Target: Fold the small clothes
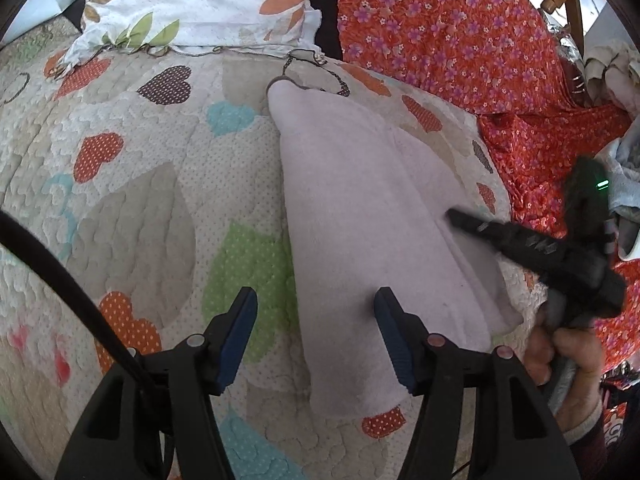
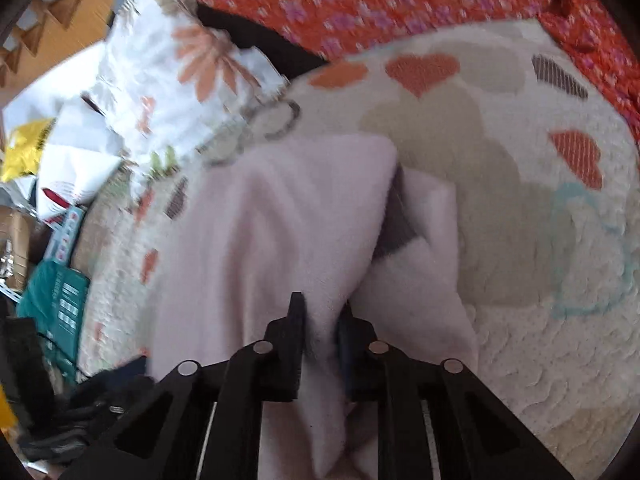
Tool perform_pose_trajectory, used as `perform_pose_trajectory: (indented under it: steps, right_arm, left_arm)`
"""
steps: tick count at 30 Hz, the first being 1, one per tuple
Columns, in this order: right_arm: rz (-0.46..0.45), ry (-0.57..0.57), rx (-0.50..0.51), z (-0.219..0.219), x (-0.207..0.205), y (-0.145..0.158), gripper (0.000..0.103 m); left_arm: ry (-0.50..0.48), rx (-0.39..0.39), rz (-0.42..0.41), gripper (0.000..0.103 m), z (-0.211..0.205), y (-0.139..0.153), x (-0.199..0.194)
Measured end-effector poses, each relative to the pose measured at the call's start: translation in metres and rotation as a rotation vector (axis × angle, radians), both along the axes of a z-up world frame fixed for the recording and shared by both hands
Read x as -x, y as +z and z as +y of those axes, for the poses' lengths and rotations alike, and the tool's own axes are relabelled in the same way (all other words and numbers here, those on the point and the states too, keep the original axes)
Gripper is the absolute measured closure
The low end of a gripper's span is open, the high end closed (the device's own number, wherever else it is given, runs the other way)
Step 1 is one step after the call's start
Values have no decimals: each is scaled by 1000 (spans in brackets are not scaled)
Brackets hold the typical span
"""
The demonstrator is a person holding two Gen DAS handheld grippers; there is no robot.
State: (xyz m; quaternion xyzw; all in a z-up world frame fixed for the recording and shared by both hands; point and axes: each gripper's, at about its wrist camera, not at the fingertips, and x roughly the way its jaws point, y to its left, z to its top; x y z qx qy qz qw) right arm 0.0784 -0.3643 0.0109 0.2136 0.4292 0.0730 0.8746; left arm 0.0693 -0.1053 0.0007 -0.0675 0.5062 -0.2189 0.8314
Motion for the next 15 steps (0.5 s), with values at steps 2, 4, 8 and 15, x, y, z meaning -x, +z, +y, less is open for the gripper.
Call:
perform_pose_trajectory:
  steps: [2,4,8,15]
  right_arm:
    - [-64,-48,134,-3,6,23,91]
    - [-81,-97,242,-10,7,31,96]
    - [5,-151,336,-23,-3,5,96]
    - [53,-194,128,-60,5,2,74]
  left_arm:
    - [-12,5,2,40,-5,0,-1]
    - [-37,3,8,37,-14,-3,-1]
    - [-85,-31,41,37,-34,-18,2]
    - [-157,-164,-16,33,-52,-25,17]
